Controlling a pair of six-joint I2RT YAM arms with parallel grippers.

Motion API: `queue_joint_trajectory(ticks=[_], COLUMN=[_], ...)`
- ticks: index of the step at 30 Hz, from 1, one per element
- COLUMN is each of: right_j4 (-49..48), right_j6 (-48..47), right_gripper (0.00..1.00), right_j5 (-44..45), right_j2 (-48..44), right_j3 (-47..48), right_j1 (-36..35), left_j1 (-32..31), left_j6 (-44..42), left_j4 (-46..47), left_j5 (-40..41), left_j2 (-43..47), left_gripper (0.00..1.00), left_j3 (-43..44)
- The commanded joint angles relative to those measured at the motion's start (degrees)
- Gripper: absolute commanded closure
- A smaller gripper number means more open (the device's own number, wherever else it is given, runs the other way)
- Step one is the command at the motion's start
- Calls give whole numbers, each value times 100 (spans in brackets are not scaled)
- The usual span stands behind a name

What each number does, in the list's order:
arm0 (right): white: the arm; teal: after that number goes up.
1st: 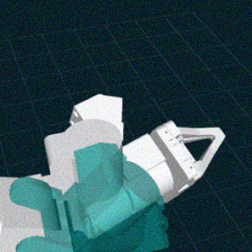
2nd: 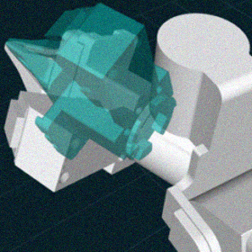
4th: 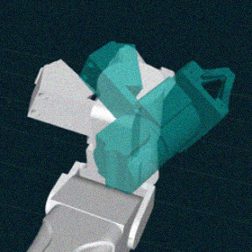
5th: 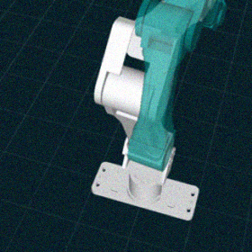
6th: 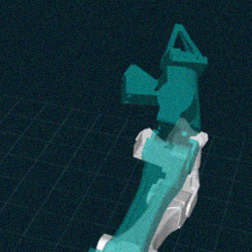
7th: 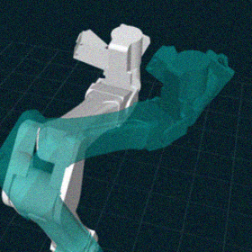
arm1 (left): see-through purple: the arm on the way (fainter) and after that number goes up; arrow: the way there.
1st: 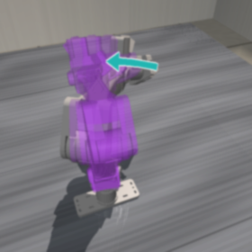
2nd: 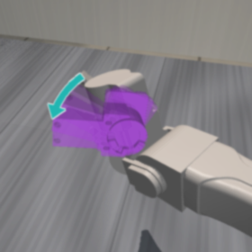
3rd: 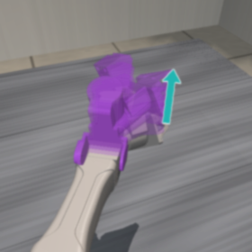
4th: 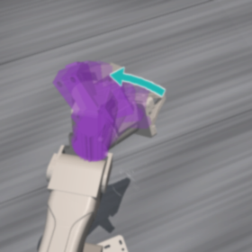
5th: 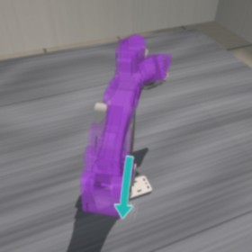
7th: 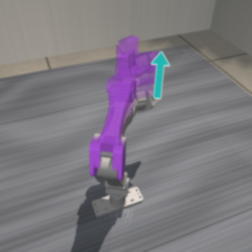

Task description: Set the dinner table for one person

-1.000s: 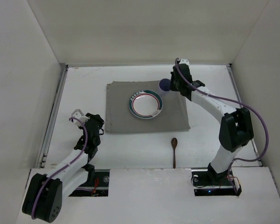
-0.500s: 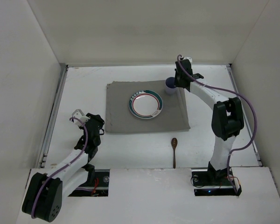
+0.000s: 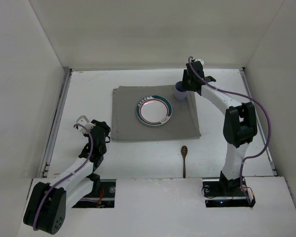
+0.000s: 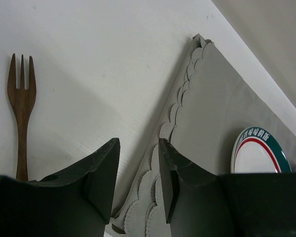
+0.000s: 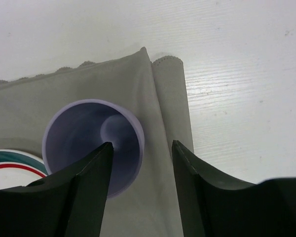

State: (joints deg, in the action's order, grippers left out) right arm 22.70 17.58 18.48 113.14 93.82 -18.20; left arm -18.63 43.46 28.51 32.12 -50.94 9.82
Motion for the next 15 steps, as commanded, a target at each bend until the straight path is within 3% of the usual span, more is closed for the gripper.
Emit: queue_joint_trajectory(ticks=[1,6,10,15], right_j4=[-151,-607,-1003,-1303], right_j6=[-45,78,315,1237], right_gripper=[41,32,32,78], right_j5=[94,383,831,1140], right_j2=[-616,-1784,-2690,-3718], right_j3=[32,-801,-1698,-3261], right_j1=[-22,-100,-293,-811], left_j1=[-13,-22,-66,-127], left_j6=[13,13,13,-57], left_j4=[225,225,225,243], left_j5=[40,40,-56,-276], left_j2=[5,22,40,49], left_gripper=[65,65,67,79], left_j3=[2,2,28,90])
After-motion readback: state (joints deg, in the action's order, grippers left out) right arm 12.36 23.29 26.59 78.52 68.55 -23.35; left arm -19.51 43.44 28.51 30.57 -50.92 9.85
